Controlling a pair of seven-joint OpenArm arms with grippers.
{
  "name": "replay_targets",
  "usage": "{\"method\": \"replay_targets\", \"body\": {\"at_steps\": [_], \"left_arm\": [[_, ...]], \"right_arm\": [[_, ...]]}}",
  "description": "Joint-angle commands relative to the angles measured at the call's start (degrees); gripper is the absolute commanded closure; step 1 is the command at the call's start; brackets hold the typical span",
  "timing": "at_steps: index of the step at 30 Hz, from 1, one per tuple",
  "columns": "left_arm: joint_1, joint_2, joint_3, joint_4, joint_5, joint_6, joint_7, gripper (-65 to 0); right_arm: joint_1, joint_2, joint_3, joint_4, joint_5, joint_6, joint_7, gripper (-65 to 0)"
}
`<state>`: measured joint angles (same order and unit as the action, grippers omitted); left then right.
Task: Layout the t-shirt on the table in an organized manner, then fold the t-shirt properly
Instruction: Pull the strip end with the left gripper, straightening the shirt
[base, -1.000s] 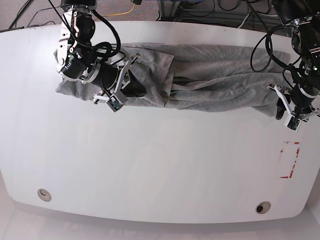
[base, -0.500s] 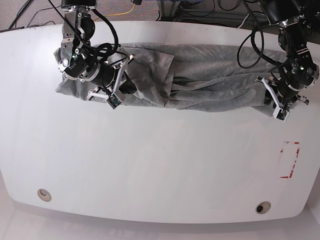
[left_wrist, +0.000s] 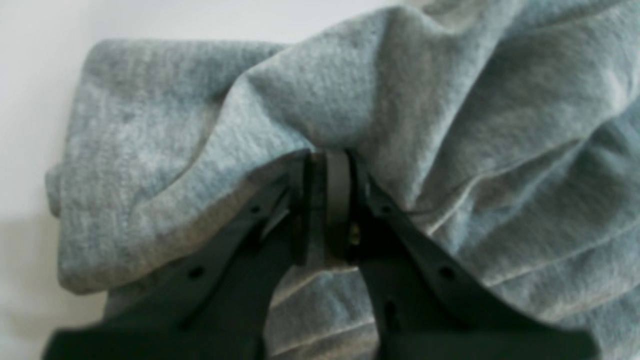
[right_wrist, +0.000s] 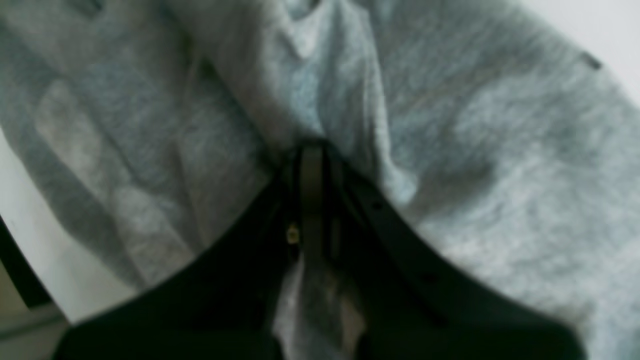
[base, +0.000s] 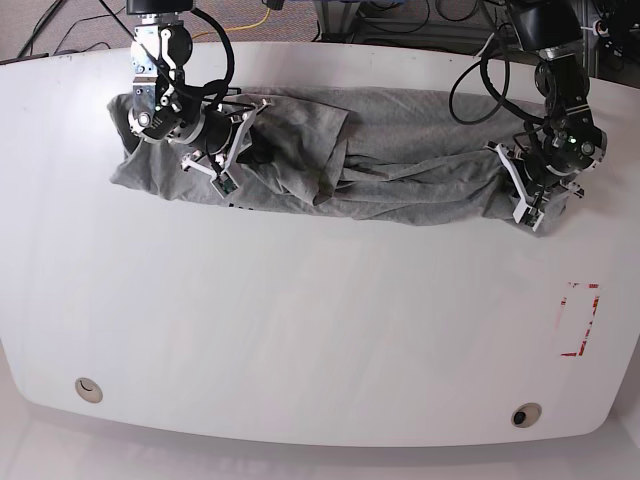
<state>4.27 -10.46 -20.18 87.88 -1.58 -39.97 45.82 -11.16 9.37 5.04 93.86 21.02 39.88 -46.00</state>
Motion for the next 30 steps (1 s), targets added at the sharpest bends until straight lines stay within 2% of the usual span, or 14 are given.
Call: {"method": "replay_targets", "body": {"at_steps": [1, 6, 13, 21, 23, 25, 29, 30], "left_arm": [[-0.1, -0.9, -0.1, 0.3, 1.6, 0.0, 1.0, -2.9], [-0.1, -2.9, -0.2, 2.0, 1.5, 0.0, 1.2, -2.9], [-0.3, -3.0, -4.1, 8.7, 1.5, 0.0, 1.8, -2.9], [-4.4, -3.8, -9.1, 12.2, 1.5, 0.0, 10.7, -4.4], [-5.4, -3.8, -10.8, 11.9, 1.5, 0.0, 13.3, -9.0], [-6.3, -3.8, -12.2, 11.9, 1.5, 0.0, 14.5, -16.2], [-6.4, -3.7, -14.3, 11.9, 1.5, 0.0, 14.9, -37.6], [-6.4, -3.7, -14.6, 11.9, 1.5, 0.0, 14.9, -40.6]], "right_arm": [[0.7, 1.1, 0.1, -1.1, 0.3, 0.1, 1.8, -0.5], [0.9, 2.0, 0.0, -2.7, 0.5, 0.1, 2.5, -0.5], [0.9, 2.9, 0.0, -1.2, 0.7, 0.1, 2.5, -0.5], [0.9, 2.9, 0.0, -1.2, 0.8, 0.1, 2.5, -0.5], [0.9, 2.9, 0.0, -1.2, 0.8, 0.1, 2.5, -0.5], [0.9, 2.9, 0.0, -1.2, 0.8, 0.1, 2.5, -0.5], [0.9, 2.7, 0.0, -1.2, 0.7, 0.1, 2.5, -0.5], [0.9, 2.7, 0.0, -1.2, 0.7, 0.1, 2.5, -0.5]]}}
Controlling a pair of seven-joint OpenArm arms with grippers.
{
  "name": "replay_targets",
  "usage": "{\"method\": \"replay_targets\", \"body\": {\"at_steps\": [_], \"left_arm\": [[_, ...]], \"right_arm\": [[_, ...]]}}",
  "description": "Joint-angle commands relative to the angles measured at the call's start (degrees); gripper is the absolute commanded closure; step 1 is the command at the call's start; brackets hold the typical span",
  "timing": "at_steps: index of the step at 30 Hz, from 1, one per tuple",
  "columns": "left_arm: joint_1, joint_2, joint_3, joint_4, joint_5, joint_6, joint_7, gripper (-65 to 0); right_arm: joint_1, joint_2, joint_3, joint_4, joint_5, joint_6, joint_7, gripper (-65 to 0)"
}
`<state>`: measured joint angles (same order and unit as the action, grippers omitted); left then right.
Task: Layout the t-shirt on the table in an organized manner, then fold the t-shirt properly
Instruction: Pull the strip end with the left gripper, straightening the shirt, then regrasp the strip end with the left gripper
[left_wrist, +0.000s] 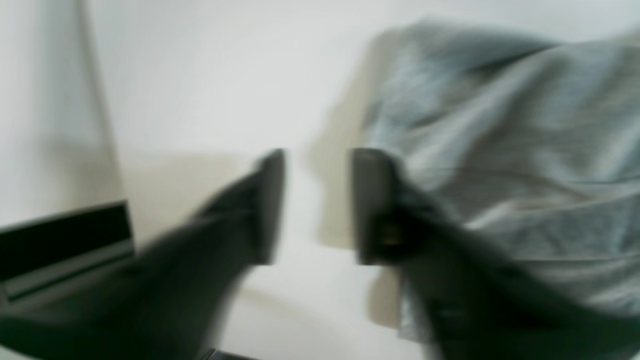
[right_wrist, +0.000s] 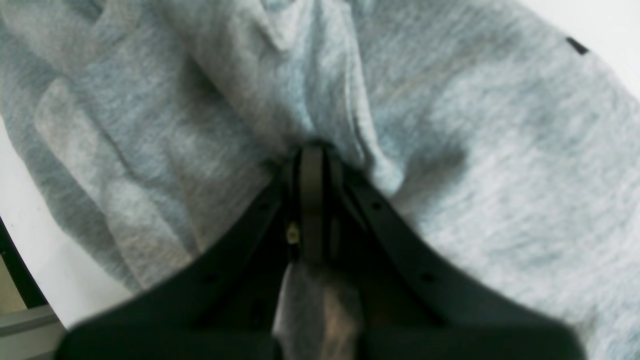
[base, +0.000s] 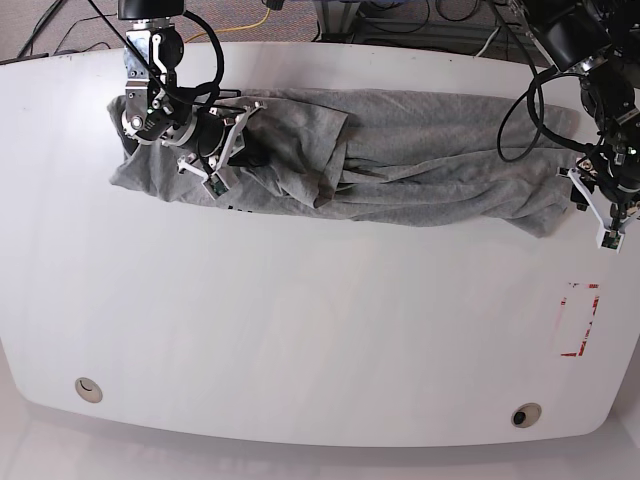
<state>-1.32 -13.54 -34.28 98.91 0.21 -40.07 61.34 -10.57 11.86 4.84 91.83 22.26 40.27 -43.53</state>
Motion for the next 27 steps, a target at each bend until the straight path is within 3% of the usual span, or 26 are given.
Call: {"method": "replay_targets", "body": {"at_steps": [1, 3, 9, 17, 27], "left_arm": [[-0.8, -0.6, -0.8, 0.9, -0.4, 0.1, -0.6, -44.3], [-0.8, -0.5, -1.6, 0.9, -1.0, 0.1, -0.6, -47.9], [1.0, -0.9, -3.7, 0.7, -9.0, 0.1, 1.2, -47.6], [2.6, -4.2, -3.7, -4.8, -19.9, 0.1, 4.6, -47.2], [2.6, -6.1, -3.7, -13.1, -23.5, 0.1, 3.8, -47.4]], "right_arm": [[0.3, 0.1, 0.2, 0.9, -0.4, -0.3, 0.1, -0.5], [0.3, 0.1, 0.2, 0.8, -0.6, -0.3, 0.1, -0.5], [0.3, 0.1, 0.2, 0.7, -0.5, -0.3, 0.1, -0.5], [0.3, 0.1, 0.2, 0.7, -0.4, -0.3, 0.1, -0.5], [0.3, 0.1, 0.2, 0.7, -0.4, -0.3, 0.1, -0.5]]}}
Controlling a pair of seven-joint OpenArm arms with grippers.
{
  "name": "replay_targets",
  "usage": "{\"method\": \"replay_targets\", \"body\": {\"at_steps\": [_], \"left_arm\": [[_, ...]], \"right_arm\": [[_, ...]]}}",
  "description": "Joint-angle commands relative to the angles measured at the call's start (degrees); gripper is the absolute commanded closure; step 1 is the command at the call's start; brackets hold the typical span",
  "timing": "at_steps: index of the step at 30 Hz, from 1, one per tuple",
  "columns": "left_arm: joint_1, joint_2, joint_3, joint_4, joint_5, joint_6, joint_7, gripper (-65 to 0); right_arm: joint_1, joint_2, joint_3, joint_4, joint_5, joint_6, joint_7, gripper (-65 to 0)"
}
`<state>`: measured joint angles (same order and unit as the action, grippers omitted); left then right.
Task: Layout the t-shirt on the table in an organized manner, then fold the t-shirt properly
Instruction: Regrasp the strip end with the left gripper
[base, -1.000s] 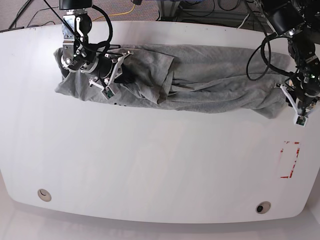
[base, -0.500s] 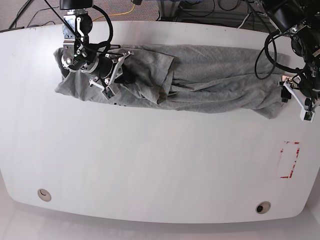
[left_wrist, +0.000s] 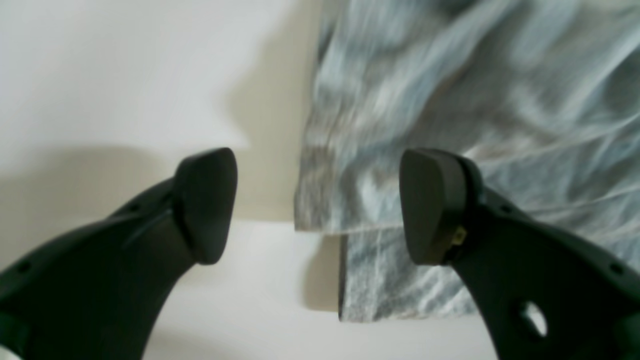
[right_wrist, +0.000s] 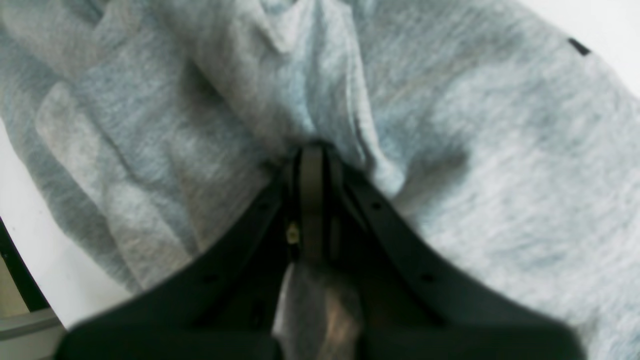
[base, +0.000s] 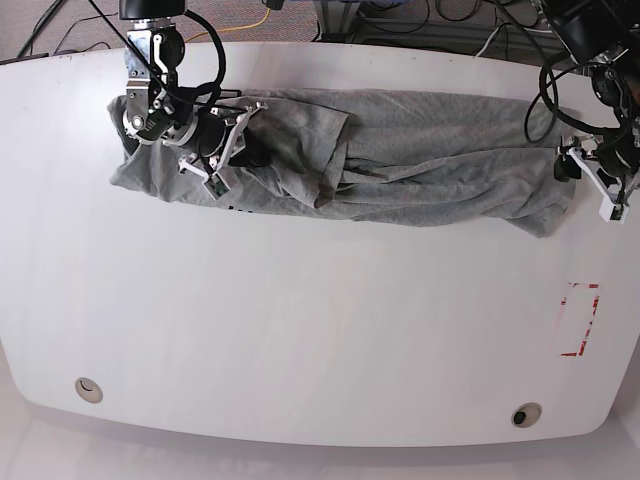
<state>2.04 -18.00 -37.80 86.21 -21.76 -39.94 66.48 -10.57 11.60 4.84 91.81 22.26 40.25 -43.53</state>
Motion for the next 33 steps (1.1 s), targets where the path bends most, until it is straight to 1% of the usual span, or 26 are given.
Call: {"method": "replay_targets", "body": {"at_steps": [1, 3, 7, 13, 17, 27, 29, 33], "left_arm": [[-0.7, -2.0, 0.0, -0.9, -1.7, -0.1, -1.4, -47.4], [0.0, -2.5, 0.1, -2.0, -1.9, -0.1, -1.6, -47.4], [0.7, -2.4, 0.4, -3.7, -2.5, -0.1, -2.6, -47.2], [1.0, -2.4, 4.0, -4.3, -2.6, -0.1, -3.0, -47.1], [2.6, -2.2, 5.0, -4.1, -2.6, -0.1, -3.0, -47.1], [3.0, -2.0, 8.8, -4.1, -2.7, -0.1, -3.0, -46.7], [3.0, -1.6, 8.9, -4.1, -2.7, -0.1, -3.0, -44.6], [3.0, -0.9, 8.9, -4.1, -2.7, -0.1, -2.9, -37.1]], "right_arm": [[0.3, 0.3, 0.2, 0.7, -0.4, -0.2, 0.1, -0.5], [0.3, 0.3, 0.2, 0.8, -0.4, -0.2, 0.1, -0.5], [0.3, 0.3, 0.2, 0.8, -0.4, -0.2, 0.1, -0.5], [0.3, 0.3, 0.2, 0.8, -0.4, -0.2, 0.1, -0.5], [0.3, 0.3, 0.2, 0.8, -0.4, -0.2, 0.1, -0.5], [0.3, 0.3, 0.2, 0.9, -0.3, -0.2, 0.1, -0.5], [0.3, 0.3, 0.2, 0.9, -0.3, -0.2, 0.1, -0.5], [0.3, 0.3, 0.2, 0.9, -0.3, -0.2, 0.1, -0.5]]}}
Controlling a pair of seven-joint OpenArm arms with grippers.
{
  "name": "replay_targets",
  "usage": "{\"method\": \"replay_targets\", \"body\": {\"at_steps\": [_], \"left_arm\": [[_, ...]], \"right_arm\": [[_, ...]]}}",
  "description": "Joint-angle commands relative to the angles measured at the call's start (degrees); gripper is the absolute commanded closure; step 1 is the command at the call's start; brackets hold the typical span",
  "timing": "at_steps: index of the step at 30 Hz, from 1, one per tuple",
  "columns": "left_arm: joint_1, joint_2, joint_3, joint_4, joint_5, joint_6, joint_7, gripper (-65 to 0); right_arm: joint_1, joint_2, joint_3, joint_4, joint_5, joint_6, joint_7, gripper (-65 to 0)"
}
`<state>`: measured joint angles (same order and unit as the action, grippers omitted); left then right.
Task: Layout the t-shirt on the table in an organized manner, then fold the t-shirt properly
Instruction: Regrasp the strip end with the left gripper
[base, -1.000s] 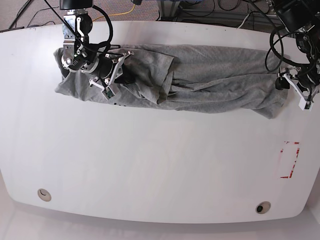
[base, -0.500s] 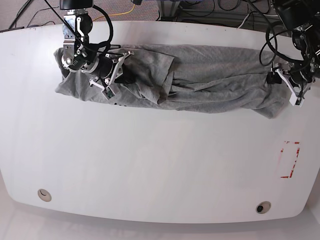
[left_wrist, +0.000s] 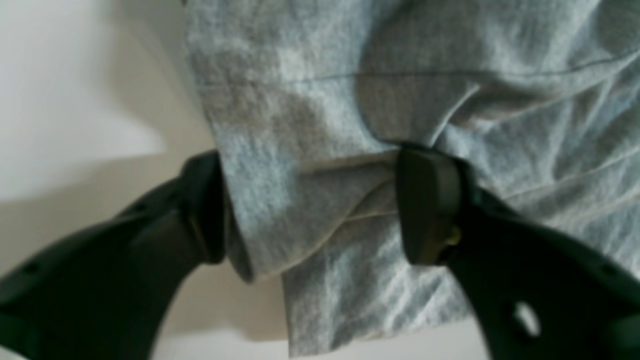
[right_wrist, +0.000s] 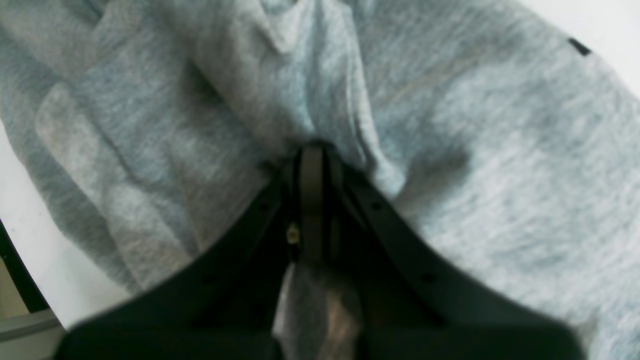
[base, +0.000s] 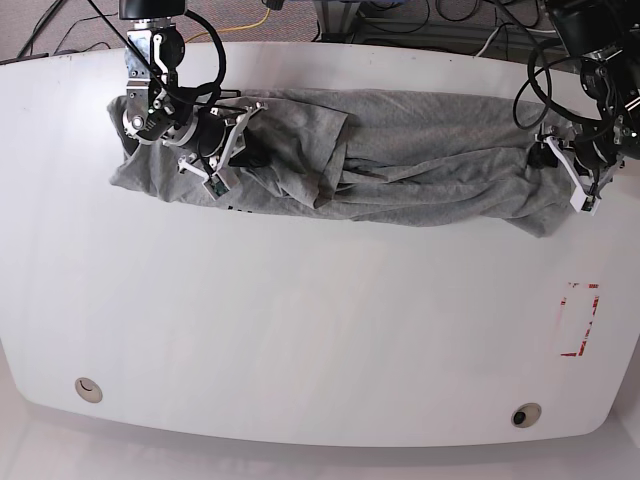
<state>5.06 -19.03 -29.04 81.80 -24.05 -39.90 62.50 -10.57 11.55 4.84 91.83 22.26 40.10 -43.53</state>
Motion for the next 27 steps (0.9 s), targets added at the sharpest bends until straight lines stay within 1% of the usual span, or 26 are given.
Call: {"method": "replay_targets", "body": {"at_steps": [1, 3, 7, 18, 20, 22, 25, 26, 27], "left_arm": [[0.0, 0.2, 0.2, 0.3, -0.4, -0.1, 1.1, -35.0], [0.0, 0.2, 0.7, 0.3, -0.4, -0.1, 1.1, -31.0], [-0.1, 0.2, 2.6, 0.3, -0.4, -0.1, 1.1, -26.1], [-0.2, 0.2, 3.1, 0.3, -0.4, -0.1, 1.1, -25.4], [-0.2, 0.2, 3.1, 0.4, -0.4, -0.1, 1.1, -23.9], [-0.3, 0.2, 3.1, 0.4, -0.4, -0.1, 1.0, -19.3], [-0.4, 0.2, 3.1, 1.2, -0.3, -0.1, 1.0, -7.4], [-0.4, 0.2, 3.1, 2.3, -0.2, -0.1, 1.0, -1.1], [-0.4, 0.2, 3.1, 2.8, -0.2, -0.1, 1.0, 0.0]], "right_arm": [[0.3, 0.4, 0.2, 0.9, -0.3, -0.1, 0.1, -0.5], [0.3, 0.4, 0.2, 0.9, -0.3, -0.1, 0.1, -0.5], [0.3, 0.4, 0.2, 0.9, -0.3, -0.1, 0.1, -0.5], [0.3, 0.4, 0.5, 0.9, -0.3, -0.1, 0.1, -0.5], [0.3, 0.4, 0.5, 0.9, -0.3, -0.1, 0.1, -0.5], [0.3, 0.4, 0.5, 0.9, -0.3, -0.1, 0.1, -0.5], [0.3, 0.4, 0.5, 0.9, -0.3, -0.1, 0.1, -0.5], [0.3, 0.4, 0.5, 0.9, -0.3, -0.1, 0.1, -0.5], [0.3, 0.4, 0.5, 0.9, -0.3, -0.1, 0.1, -0.5]]}}
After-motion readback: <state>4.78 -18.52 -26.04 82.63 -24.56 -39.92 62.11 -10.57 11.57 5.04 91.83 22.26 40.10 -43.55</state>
